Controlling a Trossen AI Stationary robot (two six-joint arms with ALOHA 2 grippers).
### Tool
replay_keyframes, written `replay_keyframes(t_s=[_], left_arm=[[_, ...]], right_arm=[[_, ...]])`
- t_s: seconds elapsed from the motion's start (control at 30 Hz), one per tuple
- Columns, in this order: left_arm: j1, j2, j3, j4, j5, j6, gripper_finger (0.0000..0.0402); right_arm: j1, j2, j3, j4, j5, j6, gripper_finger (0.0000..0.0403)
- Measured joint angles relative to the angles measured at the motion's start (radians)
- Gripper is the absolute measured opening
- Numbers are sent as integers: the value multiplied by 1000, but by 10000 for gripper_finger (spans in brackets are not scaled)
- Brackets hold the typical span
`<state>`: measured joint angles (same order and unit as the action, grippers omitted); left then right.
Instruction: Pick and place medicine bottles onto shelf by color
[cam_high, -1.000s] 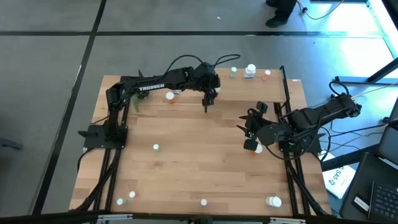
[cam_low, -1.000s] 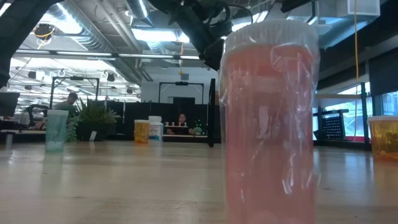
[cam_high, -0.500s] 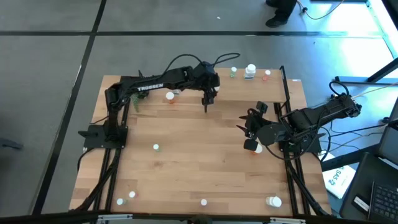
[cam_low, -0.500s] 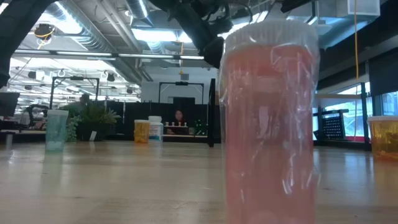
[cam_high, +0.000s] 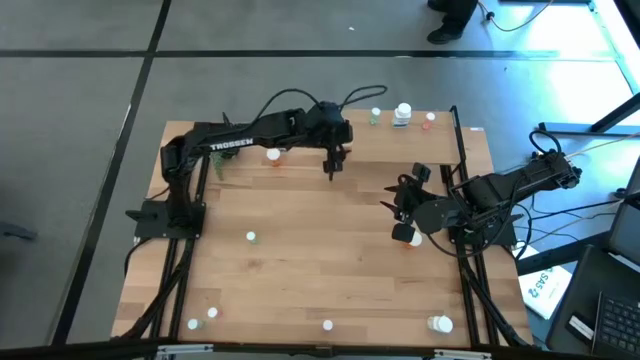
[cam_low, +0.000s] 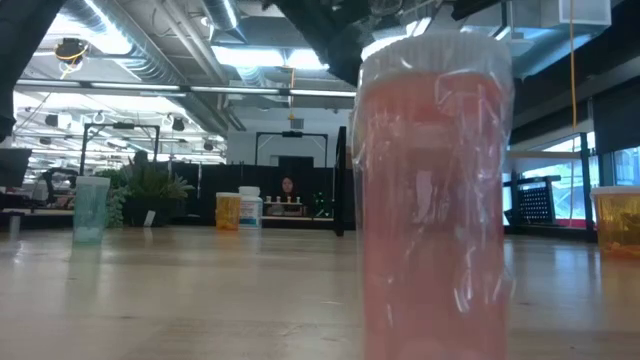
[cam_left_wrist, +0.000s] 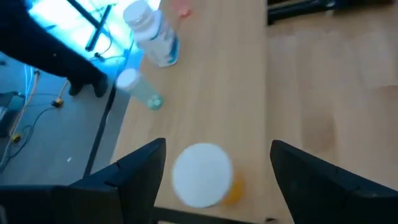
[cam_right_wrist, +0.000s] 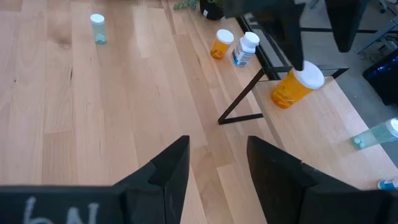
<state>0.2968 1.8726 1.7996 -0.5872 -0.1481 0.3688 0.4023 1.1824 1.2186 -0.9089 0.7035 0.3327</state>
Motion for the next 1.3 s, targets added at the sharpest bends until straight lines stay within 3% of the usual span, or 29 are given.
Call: replay_keyframes(t_s=[0.23, 0.47, 0.77, 1.0, 1.3], left_arm=[[-94, -19, 0, -99, -57, -27, 268], [-180, -7, -1, -219, -141, -65, 207], [-155, -2, 0, -205, -224, -68, 104], [-126, 18, -1, -202, -159, -32, 17], [-106, 90, -2, -167, -182, 64, 1]], right_arm=[[0, 0, 0, 2, 0, 0, 163], [0, 0, 0, 3, 0, 0, 163], [0, 0, 0, 7, 0, 0, 163], [0, 0, 0, 8, 0, 0, 163], [0, 1, 0, 11, 0, 0, 163]])
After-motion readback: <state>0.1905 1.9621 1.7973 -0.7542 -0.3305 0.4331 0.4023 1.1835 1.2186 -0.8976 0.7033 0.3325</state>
